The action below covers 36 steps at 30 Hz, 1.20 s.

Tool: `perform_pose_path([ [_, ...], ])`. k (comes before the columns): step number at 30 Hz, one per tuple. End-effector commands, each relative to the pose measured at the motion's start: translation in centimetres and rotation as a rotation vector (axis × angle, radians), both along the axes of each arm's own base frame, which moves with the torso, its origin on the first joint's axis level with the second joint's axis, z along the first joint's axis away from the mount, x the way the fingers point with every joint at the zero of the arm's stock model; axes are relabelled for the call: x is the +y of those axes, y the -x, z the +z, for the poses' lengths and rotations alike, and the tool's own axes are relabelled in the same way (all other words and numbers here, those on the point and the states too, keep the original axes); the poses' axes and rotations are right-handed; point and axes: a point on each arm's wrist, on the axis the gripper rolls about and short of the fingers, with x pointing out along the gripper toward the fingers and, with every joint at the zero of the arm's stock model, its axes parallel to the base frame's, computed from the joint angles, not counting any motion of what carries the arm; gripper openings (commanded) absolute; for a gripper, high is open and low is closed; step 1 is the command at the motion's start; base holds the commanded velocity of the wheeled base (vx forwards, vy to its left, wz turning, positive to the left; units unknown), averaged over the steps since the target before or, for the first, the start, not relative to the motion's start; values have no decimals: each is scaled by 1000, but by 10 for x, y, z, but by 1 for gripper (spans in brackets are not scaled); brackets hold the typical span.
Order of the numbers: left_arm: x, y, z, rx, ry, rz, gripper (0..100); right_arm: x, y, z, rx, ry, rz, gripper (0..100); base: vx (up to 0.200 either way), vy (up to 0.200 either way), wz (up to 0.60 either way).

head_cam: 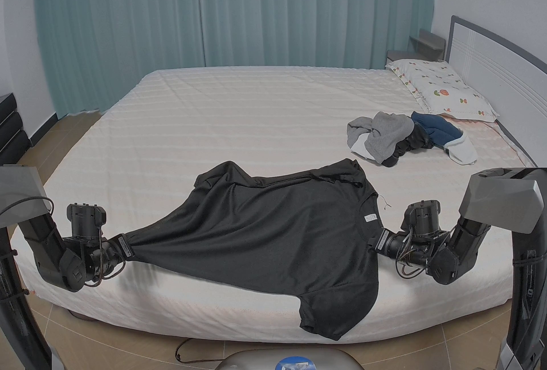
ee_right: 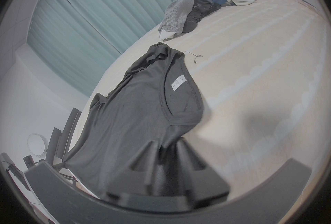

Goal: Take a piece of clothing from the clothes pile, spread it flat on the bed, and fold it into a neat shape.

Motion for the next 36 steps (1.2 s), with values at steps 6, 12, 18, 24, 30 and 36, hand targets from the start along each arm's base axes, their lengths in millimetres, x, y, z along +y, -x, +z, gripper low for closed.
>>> perform_pose_path([
  [6, 1, -5, -16, 39, 21, 1, 0, 4, -49, 11, -62, -13, -20, 0, 0, 0, 0],
  [12, 2, -14, -16, 10, 61, 40, 0, 11, -71, 14, -82, -11, -22, 0, 0, 0, 0],
  [18, 2, -14, -16, 5, 65, 46, 0, 16, -83, -4, -97, 58, -33, 0, 0, 0, 0],
  [24, 2, -14, -17, 12, 66, 44, 0, 9, -81, -17, -86, 105, -23, 100, 0, 0, 0],
  [30, 1, -11, -18, 20, 66, 41, 0, -8, -80, -1, -124, 105, -46, 100, 0, 0, 0],
  [36, 1, -10, -18, 25, 63, 38, 0, -34, -28, 31, -46, 15, 73, 100, 0, 0, 0],
])
